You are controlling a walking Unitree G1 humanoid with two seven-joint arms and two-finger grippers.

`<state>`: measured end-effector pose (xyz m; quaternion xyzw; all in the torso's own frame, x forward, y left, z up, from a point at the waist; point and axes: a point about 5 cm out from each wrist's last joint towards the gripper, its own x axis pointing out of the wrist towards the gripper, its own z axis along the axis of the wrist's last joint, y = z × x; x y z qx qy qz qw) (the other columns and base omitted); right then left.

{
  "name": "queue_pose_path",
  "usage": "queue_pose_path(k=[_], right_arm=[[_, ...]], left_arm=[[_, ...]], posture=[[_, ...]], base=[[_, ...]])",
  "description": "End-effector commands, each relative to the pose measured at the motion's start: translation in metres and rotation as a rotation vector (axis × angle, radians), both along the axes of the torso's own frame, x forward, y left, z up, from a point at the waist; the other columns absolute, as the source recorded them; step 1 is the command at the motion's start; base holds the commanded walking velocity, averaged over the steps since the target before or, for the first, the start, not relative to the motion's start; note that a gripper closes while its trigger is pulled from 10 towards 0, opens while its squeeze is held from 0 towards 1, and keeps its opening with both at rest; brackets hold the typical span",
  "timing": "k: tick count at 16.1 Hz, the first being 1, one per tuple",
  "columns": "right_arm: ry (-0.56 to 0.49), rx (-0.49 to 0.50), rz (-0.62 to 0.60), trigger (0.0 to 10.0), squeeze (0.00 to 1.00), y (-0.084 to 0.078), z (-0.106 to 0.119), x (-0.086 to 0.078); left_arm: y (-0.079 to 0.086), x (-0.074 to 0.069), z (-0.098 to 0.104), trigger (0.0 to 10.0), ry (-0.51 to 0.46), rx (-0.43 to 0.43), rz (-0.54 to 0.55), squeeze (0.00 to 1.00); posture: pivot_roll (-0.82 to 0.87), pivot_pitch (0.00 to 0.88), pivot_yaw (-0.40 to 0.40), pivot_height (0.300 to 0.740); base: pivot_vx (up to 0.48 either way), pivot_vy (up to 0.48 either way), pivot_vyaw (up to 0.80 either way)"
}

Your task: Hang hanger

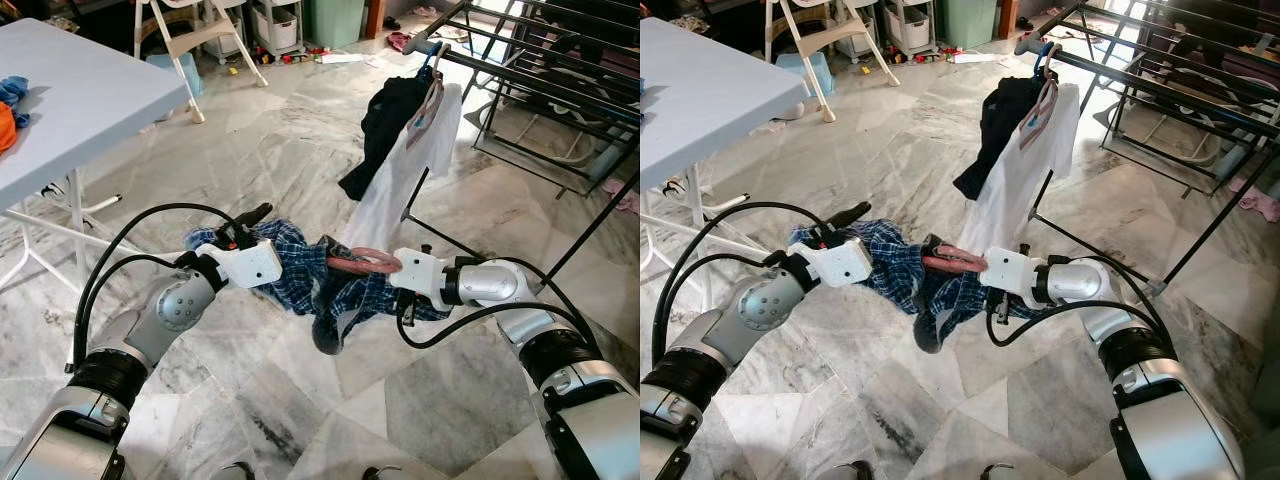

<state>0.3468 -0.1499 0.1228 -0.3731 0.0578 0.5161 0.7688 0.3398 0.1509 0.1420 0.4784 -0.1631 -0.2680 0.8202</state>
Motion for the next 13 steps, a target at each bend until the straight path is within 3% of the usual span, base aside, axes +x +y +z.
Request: queue_pose_path(k=[1, 4, 8, 11, 13], right_arm=[[-0.009, -0.003, -0.014, 0.0, 0.00, 0.000, -0.001, 0.000], [-0.025, -0.017, -0.103, 0.0, 0.00, -0.004, -0.004, 0.005], [-0.037, -0.011, -0.140, 0.0, 0.00, -0.002, -0.005, 0.007], [-0.037, -0.025, -0.177, 0.0, 0.00, -0.003, -0.008, 0.009], [-0.034, -0.038, -0.224, 0.0, 0.00, -0.007, -0.012, 0.010]], left_arm=[[0.004, -0.001, 0.004, 10.0, 0.003, -0.003, -0.013, 1.00], [0.003, -0.015, 0.001, 10.0, 0.072, -0.040, -0.095, 1.00], [0.009, -0.035, -0.022, 10.0, 0.227, -0.033, -0.150, 1.00], [0.012, -0.038, -0.021, 10.0, 0.222, -0.069, -0.130, 1.00], [0.016, -0.038, -0.017, 10.0, 0.195, -0.139, -0.075, 1.00]], posture=[[-0.06, 0.114, 0.019, 0.740], [-0.05, 0.108, 0.019, 0.740], [-0.04, 0.104, 0.012, 0.740], [-0.04, 0.102, 0.012, 0.740], [-0.04, 0.098, 0.014, 0.740]], base=[[0.000, 0.000, 0.00], [0.000, 0.000, 0.00], [0.000, 0.000, 0.00], [0.000, 0.000, 0.00], [0.000, 0.000, 0.00]])
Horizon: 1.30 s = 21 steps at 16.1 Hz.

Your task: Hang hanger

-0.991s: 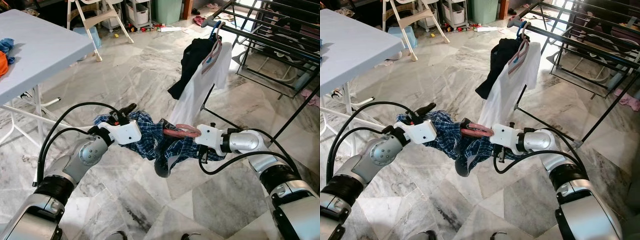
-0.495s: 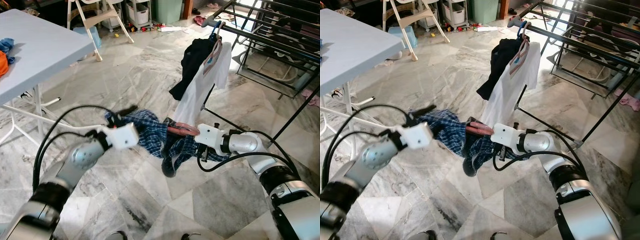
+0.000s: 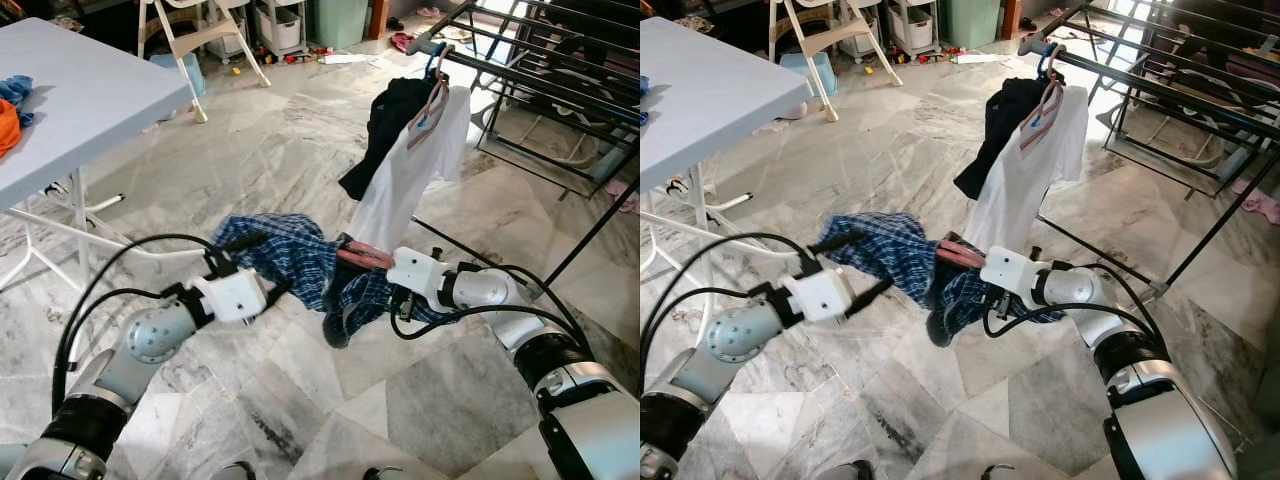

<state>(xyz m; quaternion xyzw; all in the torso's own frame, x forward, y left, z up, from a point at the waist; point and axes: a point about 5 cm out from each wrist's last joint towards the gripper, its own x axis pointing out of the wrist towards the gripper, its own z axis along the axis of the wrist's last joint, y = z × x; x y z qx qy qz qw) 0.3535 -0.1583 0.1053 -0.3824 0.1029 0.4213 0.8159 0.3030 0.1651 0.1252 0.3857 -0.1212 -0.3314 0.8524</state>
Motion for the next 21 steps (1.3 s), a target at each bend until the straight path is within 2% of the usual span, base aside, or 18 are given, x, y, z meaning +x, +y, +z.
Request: queue_pose_path(k=[1, 2, 3, 4, 5, 6, 7, 9, 10, 11, 14, 15, 16, 17, 20, 21], right_arm=[[-0.012, 0.004, -0.024, 0.0, 0.00, -0.001, 0.004, 0.003], [-0.002, 0.035, -0.096, 0.0, 0.00, -0.006, -0.002, 0.003], [-0.002, 0.035, -0.096, 0.0, 0.00, -0.006, -0.002, 0.003], [0.000, 0.045, -0.119, 0.0, 0.00, -0.008, -0.003, 0.002], [0.003, 0.118, -0.227, 0.0, 0.00, -0.015, -0.009, 0.000], [0.004, 0.140, -0.262, 0.0, 0.00, -0.018, -0.011, -0.001], [0.008, 0.171, -0.311, 0.0, 0.00, -0.022, -0.015, -0.003], [0.022, 0.208, -0.344, 0.0, 0.00, -0.027, -0.024, -0.011], [0.037, 0.228, -0.381, 0.0, 0.00, -0.032, -0.036, -0.023], [0.039, 0.229, -0.386, 0.0, 0.00, -0.032, -0.037, -0.024], [0.072, 0.363, -0.619, 0.0, 0.00, -0.039, -0.058, -0.040], [0.074, 0.388, -0.687, 0.0, 0.00, -0.041, -0.062, -0.042], [0.081, 0.453, -0.822, 0.0, 0.00, -0.042, -0.068, -0.049], [0.082, 0.461, -0.834, 0.0, 0.00, -0.042, -0.068, -0.050], [0.073, 0.469, -1.009, 0.0, 0.00, -0.045, -0.075, -0.062], [0.064, 0.469, -1.002, 0.0, 0.00, -0.044, -0.074, -0.064]], left_arm=[[0.005, -0.001, 0.000, 10.0, 0.000, -0.048, 0.053, 1.00], [0.010, -0.004, -0.004, 10.0, -0.002, -0.176, 0.173, 1.00], [0.010, -0.004, -0.004, 10.0, -0.002, -0.176, 0.173, 1.00], [0.012, -0.005, -0.006, 10.0, 0.000, -0.220, 0.215, 1.00], [0.014, -0.011, -0.020, 10.0, 0.042, -0.385, 0.390, 1.00], [0.015, -0.014, -0.025, 10.0, 0.059, -0.435, 0.449, 1.00], [0.013, -0.019, -0.035, 10.0, 0.105, -0.521, 0.547, 1.00], [0.005, -0.029, -0.054, 10.0, 0.184, -0.584, 0.619, 1.00], [-0.004, -0.038, -0.072, 10.0, 0.269, -0.614, 0.657, 1.00], [-0.005, -0.038, -0.074, 10.0, 0.279, -0.616, 0.661, 1.00], [-0.007, -0.038, -0.090, 10.0, 0.372, -0.603, 0.715, 1.00], [-0.007, -0.037, -0.092, 10.0, 0.394, -0.611, 0.716, 0.71], [-0.009, -0.035, -0.092, 10.0, 0.409, -0.614, 0.720, 0.00], [-0.009, -0.034, -0.092, 10.0, 0.408, -0.613, 0.721, 0.00], [-0.017, -0.024, -0.089, 10.0, 0.445, -0.665, 0.711, 0.00], [-0.019, -0.022, -0.088, 10.0, 0.443, -0.671, 0.709, 0.00]], posture=[[-0.04, 0.094, 0.016, 0.740], [-0.05, 0.090, 0.018, 0.740], [-0.05, 0.090, 0.018, 0.740], [-0.05, 0.088, 0.018, 0.740], [-0.05, 0.080, 0.022, 0.740], [-0.06, 0.078, 0.022, 0.740], [-0.06, 0.074, 0.029, 0.740], [-0.08, 0.061, 0.047, 0.740], [-0.10, 0.050, 0.060, 0.740], [-0.10, 0.050, 0.060, 0.740], [-0.13, 0.028, 0.085, 0.740], [-0.13, 0.024, 0.090, 0.740], [-0.14, 0.020, 0.097, 0.740], [-0.14, 0.020, 0.097, 0.740], [-0.17, 0.009, 0.103, 0.740], [-0.17, 0.007, 0.103, 0.740]], base=[[0.000, 0.000, 0.00], [0.000, 0.000, 0.00], [0.000, 0.000, 0.00], [0.000, 0.000, 0.00], [0.000, 0.000, 0.00], [0.000, 0.000, 0.00], [0.000, 0.000, 0.00], [0.000, 0.000, 0.00], [0.000, 0.000, 0.00], [0.000, 0.000, 0.00], [0.000, 0.000, 0.00], [0.000, 0.000, 0.00], [0.000, 0.000, 0.00], [0.000, 0.000, 0.00], [0.000, 0.000, 0.00], [0.000, 0.000, 0.00]])
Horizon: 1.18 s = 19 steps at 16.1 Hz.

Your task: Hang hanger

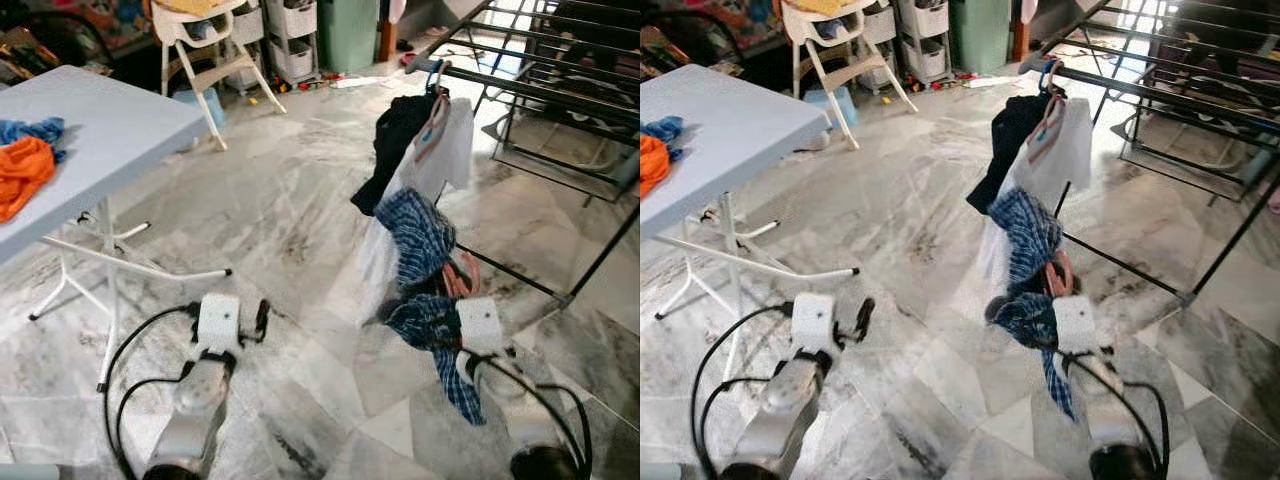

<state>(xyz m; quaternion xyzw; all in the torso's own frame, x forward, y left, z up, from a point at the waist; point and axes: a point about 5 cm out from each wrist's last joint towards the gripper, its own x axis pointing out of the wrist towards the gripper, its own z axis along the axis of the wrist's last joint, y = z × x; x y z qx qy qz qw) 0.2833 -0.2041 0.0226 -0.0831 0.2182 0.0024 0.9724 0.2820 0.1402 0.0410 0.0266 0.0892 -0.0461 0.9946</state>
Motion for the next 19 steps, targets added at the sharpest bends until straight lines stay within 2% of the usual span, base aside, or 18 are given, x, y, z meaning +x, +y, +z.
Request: queue_pose_path(k=[1, 2, 3, 6, 8, 9, 10, 15, 19], right_arm=[[-0.048, -0.004, -0.023, 0.0, 0.00, 0.001, 0.011, 0.004], [-0.052, -0.004, -0.031, 0.0, 0.00, 0.000, 0.012, 0.003], [-0.044, -0.057, -0.125, 0.0, 0.00, -0.011, 0.013, -0.001], [0.041, -0.062, -0.323, 0.0, 0.00, -0.027, 0.007, -0.008], [0.065, -0.045, -0.325, 0.0, 0.00, -0.023, 0.007, -0.008], [0.079, -0.047, -0.308, 8.7, 0.00, -0.016, 0.006, -0.009], [0.105, -0.037, -0.317, 10.0, 0.00, -0.013, 0.004, -0.010], [0.161, -0.016, -0.326, 10.0, 0.00, -0.002, -0.003, -0.017], [0.152, -0.011, -0.317, 10.0, 0.00, -0.001, 0.001, -0.014]], left_arm=[[0.002, 0.001, -0.001, 10.0, 0.013, -0.003, 0.012, 0.00], [0.001, 0.002, 0.000, 10.0, 0.011, -0.003, 0.012, 0.00], [-0.004, 0.006, 0.002, 10.0, 0.005, -0.007, 0.008, 0.00], [-0.008, 0.012, 0.004, 10.0, 0.014, -0.015, 0.018, 0.00], [-0.009, 0.012, 0.002, 10.0, 0.029, -0.014, 0.007, 0.00], [-0.009, 0.011, -0.001, 10.0, 0.037, -0.016, -0.003, 0.00], [-0.010, 0.011, -0.001, 10.0, 0.039, -0.011, -0.009, 0.00], [-0.019, 0.010, -0.003, 10.0, 0.058, -0.069, -0.059, 0.00], [-0.017, 0.011, -0.003, 10.0, 0.062, -0.073, -0.069, 0.00]], posture=[[-0.18, 0.009, 0.099, 0.740], [-0.18, 0.009, 0.099, 0.740], [-0.19, 0.012, 0.092, 0.740], [-0.19, 0.016, 0.089, 0.740], [-0.20, 0.016, 0.092, 0.740], [-0.20, 0.014, 0.096, 0.740], [-0.20, 0.013, 0.097, 0.740], [-0.20, 0.010, 0.097, 0.740], [-0.19, 0.009, 0.103, 0.740]], base=[[0.000, 0.000, 0.00], [0.000, 0.000, 0.00], [0.000, 0.000, 0.00], [0.000, 0.000, 0.00], [0.000, 0.000, 0.00], [0.000, 0.000, 0.00], [0.000, 0.000, 0.00], [0.000, 0.054, 0.00], [0.000, 0.274, -0.80]])
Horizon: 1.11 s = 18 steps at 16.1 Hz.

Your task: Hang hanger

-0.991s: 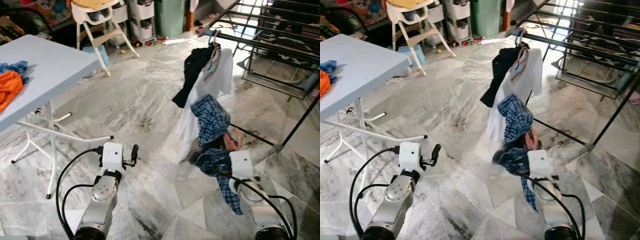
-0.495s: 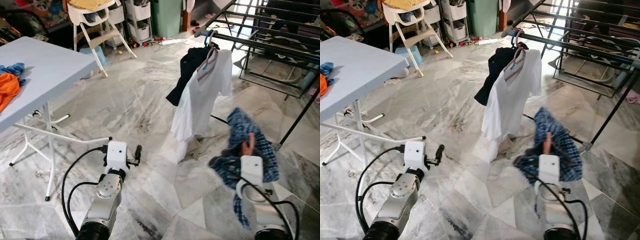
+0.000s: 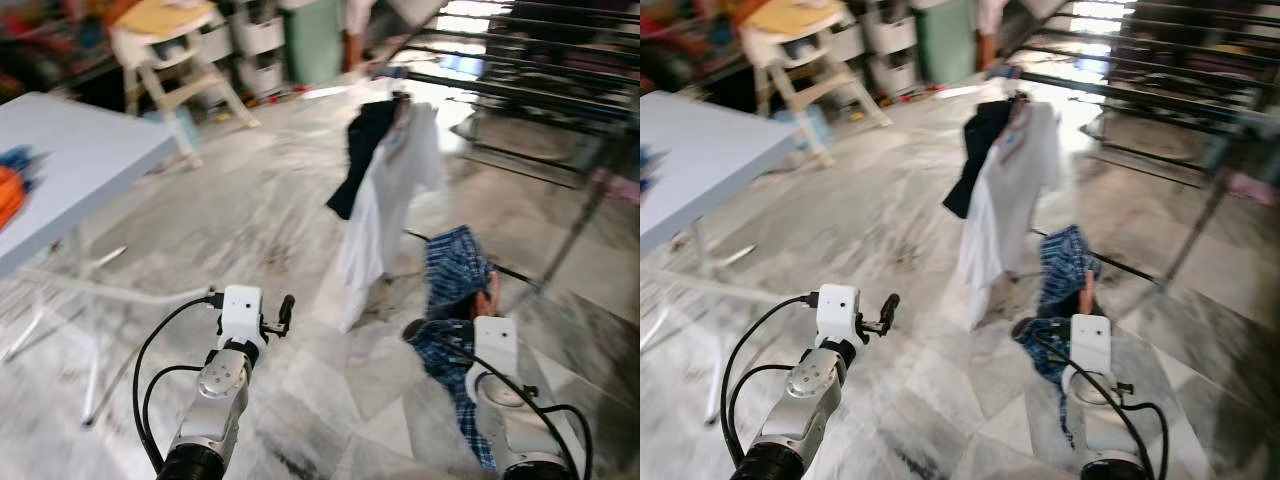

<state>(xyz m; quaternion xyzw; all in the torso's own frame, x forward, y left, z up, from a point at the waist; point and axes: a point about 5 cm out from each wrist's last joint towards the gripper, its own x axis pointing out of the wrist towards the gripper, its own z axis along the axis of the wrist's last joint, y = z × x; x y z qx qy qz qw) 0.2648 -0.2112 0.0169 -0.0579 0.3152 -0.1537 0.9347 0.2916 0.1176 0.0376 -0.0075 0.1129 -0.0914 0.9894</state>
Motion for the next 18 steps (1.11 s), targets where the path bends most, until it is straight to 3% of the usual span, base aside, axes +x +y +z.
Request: queue_pose_path(k=[1, 6, 10, 14, 18], right_arm=[[-0.032, 0.012, 0.013, 10.0, 0.00, 0.006, 0.007, 0.005], [-0.034, 0.026, 0.023, 10.0, 0.00, 0.012, 0.006, 0.005], [-0.033, 0.031, 0.049, 10.0, 0.00, 0.021, 0.001, 0.006], [-0.010, 0.006, 0.053, 10.0, 0.00, 0.017, -0.005, 0.003], [0.058, -0.037, 0.044, 10.0, 0.00, 0.010, -0.015, -0.008]], left_arm=[[0.006, 0.002, 0.000, 10.0, 0.008, -0.005, 0.008, 0.00], [0.006, 0.002, 0.000, 10.0, 0.008, 0.002, -0.002, 0.00], [0.008, -0.001, -0.005, 10.0, 0.025, 0.005, 0.004, 0.00], [0.001, 0.001, -0.007, 10.0, 0.030, 0.007, -0.012, 0.00], [-0.008, 0.002, -0.013, 10.0, 0.060, 0.025, -0.061, 0.00]], posture=[[-0.19, 0.009, 0.107, 0.740], [-0.18, 0.004, 0.110, 0.740], [-0.18, 0.000, 0.109, 0.740], [-0.21, 0.000, 0.103, 0.740], [-0.23, 0.011, 0.026, 0.740]], base=[[0.000, 0.450, -0.80], [0.000, 0.455, -0.74], [0.000, 0.456, 0.00], [0.000, 0.451, 0.00], [0.000, 0.000, 0.00]])
